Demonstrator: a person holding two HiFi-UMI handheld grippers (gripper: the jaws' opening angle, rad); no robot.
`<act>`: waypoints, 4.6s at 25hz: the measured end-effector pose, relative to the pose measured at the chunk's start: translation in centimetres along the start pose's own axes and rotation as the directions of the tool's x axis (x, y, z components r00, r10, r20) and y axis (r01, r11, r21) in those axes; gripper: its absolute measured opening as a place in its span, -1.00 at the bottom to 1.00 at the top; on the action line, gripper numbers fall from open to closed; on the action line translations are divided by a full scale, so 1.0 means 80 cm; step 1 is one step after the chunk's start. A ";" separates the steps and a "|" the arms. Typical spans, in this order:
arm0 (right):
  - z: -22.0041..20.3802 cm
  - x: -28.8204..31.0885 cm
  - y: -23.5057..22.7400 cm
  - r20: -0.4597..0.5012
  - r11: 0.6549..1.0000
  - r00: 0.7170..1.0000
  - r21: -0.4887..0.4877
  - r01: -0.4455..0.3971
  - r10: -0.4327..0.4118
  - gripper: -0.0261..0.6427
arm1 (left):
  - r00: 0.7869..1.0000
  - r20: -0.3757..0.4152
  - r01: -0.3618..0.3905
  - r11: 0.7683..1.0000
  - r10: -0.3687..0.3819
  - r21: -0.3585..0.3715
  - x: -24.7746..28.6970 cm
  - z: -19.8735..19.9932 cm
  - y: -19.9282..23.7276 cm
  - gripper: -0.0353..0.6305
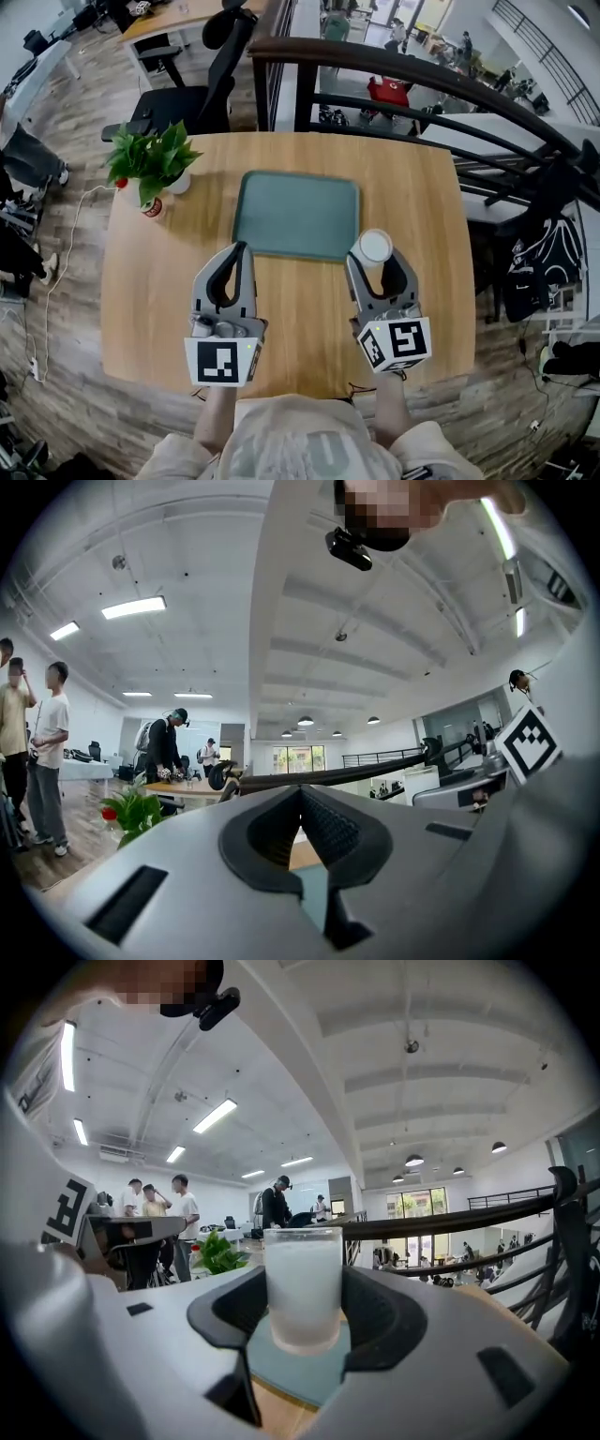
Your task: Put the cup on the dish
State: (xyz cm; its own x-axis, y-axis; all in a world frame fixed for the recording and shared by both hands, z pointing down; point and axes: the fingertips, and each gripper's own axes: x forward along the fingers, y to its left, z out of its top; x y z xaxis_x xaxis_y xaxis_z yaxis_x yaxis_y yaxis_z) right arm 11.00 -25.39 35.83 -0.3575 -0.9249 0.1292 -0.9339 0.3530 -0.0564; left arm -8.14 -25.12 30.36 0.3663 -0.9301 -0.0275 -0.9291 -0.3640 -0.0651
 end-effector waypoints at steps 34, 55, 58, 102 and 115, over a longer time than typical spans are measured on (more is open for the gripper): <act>-0.226 0.294 -0.130 -0.302 0.988 0.941 -0.036 0.148 -0.152 -0.17 | 0.966 -0.251 0.031 0.991 -0.064 -0.132 0.187 -0.210 -0.004 -0.87; -0.245 0.296 -0.131 -0.403 0.971 0.887 -0.017 0.240 -0.227 -0.16 | 0.962 -0.265 0.033 0.992 -0.065 -0.123 0.180 -0.207 -0.018 -0.87; -0.234 0.296 -0.131 -0.389 0.969 0.888 -0.061 0.239 -0.244 -0.15 | 0.968 -0.243 0.032 0.993 -0.059 -0.111 0.175 -0.190 -0.018 -0.87; 0.113 -0.051 0.085 0.205 0.986 0.979 -0.164 0.035 -0.001 -0.86 | 0.983 0.178 0.040 0.999 -0.041 0.013 -0.039 0.097 -0.071 -0.87; 0.100 -0.051 0.073 0.175 0.996 0.985 -0.081 0.023 -0.009 -0.87 | 0.985 0.168 0.030 0.999 -0.027 -0.013 -0.041 0.092 -0.072 -0.87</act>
State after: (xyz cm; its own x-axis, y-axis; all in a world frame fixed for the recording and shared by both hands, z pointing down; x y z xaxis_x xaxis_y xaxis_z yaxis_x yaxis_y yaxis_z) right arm 7.08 -20.69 27.08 -0.3427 -0.9384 -0.0451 -0.9394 0.3418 0.0269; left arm -3.61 -19.62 23.44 0.3948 -0.8983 -0.1930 -0.9183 -0.3922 -0.0530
